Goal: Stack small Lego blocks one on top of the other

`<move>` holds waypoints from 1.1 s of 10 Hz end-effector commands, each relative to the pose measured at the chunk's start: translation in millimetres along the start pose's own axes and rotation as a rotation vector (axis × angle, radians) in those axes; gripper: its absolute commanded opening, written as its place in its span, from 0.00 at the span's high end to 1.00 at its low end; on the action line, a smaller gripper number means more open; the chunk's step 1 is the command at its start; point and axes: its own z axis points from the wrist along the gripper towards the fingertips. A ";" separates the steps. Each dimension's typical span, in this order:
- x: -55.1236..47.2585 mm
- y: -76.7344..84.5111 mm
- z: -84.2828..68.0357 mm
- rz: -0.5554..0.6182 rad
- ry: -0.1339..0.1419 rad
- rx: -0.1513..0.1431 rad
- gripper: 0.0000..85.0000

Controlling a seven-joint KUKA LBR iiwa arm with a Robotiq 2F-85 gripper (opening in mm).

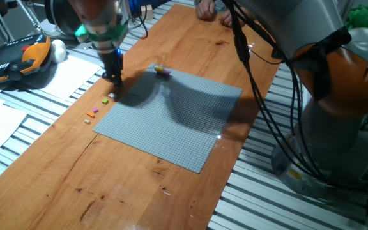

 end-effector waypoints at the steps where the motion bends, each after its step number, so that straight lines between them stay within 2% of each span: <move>1: 9.8 -5.9 -27.4 0.031 -0.002 -0.001 1.00; 2: 22.5 -16.2 -45.2 0.051 0.005 -0.002 1.00; 3: 34.6 -24.7 -54.9 0.067 -0.001 0.016 1.00; 5: 57.6 -37.4 -63.5 0.102 -0.029 0.027 1.00; 6: 67.6 -41.6 -67.6 0.118 -0.031 0.027 1.00; 7: 73.3 -42.5 -70.4 0.128 -0.031 0.030 1.00; 8: 76.8 -41.5 -72.2 0.137 -0.030 0.036 1.00; 9: 76.8 -38.6 -72.1 0.165 -0.033 0.022 1.00; 11: 56.0 -16.8 -63.5 0.208 -0.037 0.014 1.00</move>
